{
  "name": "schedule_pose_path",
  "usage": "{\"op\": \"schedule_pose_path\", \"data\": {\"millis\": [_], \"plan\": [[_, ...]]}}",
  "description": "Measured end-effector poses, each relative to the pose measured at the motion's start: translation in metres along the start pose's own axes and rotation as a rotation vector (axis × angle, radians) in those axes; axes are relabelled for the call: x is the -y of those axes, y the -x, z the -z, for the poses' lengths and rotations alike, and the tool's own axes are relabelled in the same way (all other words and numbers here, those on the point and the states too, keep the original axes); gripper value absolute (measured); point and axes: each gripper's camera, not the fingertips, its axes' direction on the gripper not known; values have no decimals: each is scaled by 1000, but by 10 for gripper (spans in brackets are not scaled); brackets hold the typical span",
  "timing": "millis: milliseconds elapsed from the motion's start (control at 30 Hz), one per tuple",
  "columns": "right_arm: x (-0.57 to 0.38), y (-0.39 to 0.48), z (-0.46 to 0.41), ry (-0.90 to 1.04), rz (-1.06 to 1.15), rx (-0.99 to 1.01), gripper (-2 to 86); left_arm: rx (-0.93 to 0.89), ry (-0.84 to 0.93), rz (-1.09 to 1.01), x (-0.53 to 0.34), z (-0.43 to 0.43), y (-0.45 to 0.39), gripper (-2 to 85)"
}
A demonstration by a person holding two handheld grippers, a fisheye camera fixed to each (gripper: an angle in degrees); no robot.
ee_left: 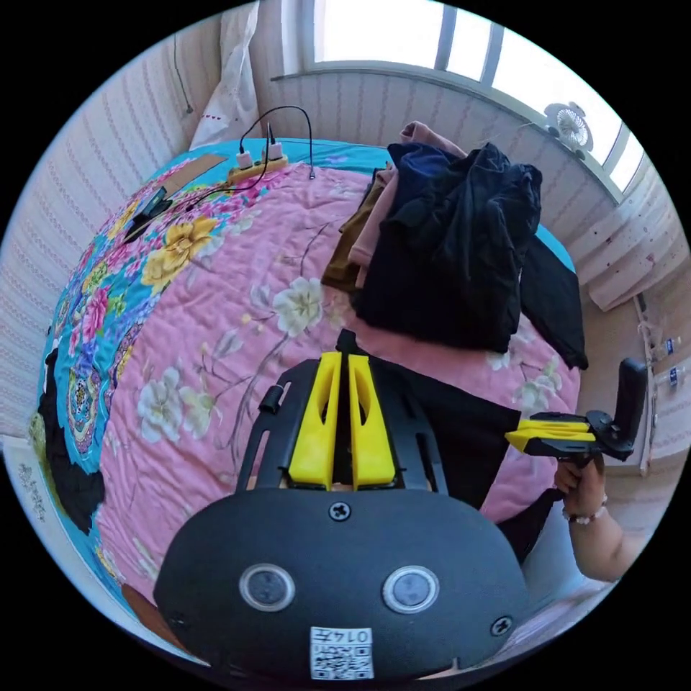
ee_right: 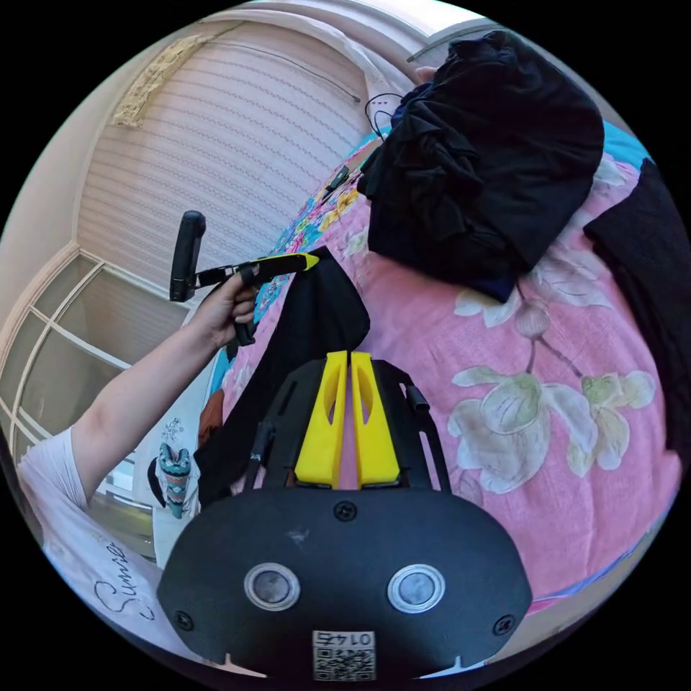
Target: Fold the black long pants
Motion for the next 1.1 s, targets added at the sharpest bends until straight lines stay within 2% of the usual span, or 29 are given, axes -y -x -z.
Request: {"op": "schedule_pose_path", "data": {"millis": [67,133,233,400,500,600,700,800,900,967,1100], "plan": [[-1,-20,-10,55,-24,-96,-2,11,49,24,8,-27,-13,31],[-12,-41,-18,20,-35,-76,-4,-10,104,67,10,-42,-15,42],[-18,-66,-9,-13,-76,46,-8,-60,59,134,8,-35,-7,62],[-22,-78,3,-14,-69,41,-8,-9,-34,134,-16,25,7,72],[-24,-92,13,-6,-99,96,-4,2,-42,39,-60,64,-12,66],[-30,-99,40,-10,-78,219,12,-51,45,-23,-121,77,-56,62],[-54,-91,100,-64,18,243,37,-181,70,-50,-176,77,-108,62],[-97,-89,138,12,10,137,63,-154,51,55,-207,65,-141,71],[-144,-94,157,12,-85,72,108,-235,74,193,-216,39,-155,80],[-164,-99,154,78,-116,57,132,-268,163,197,-218,18,-168,77],[-167,-107,139,192,-140,140,100,-210,163,140,-222,28,-183,4]]}}
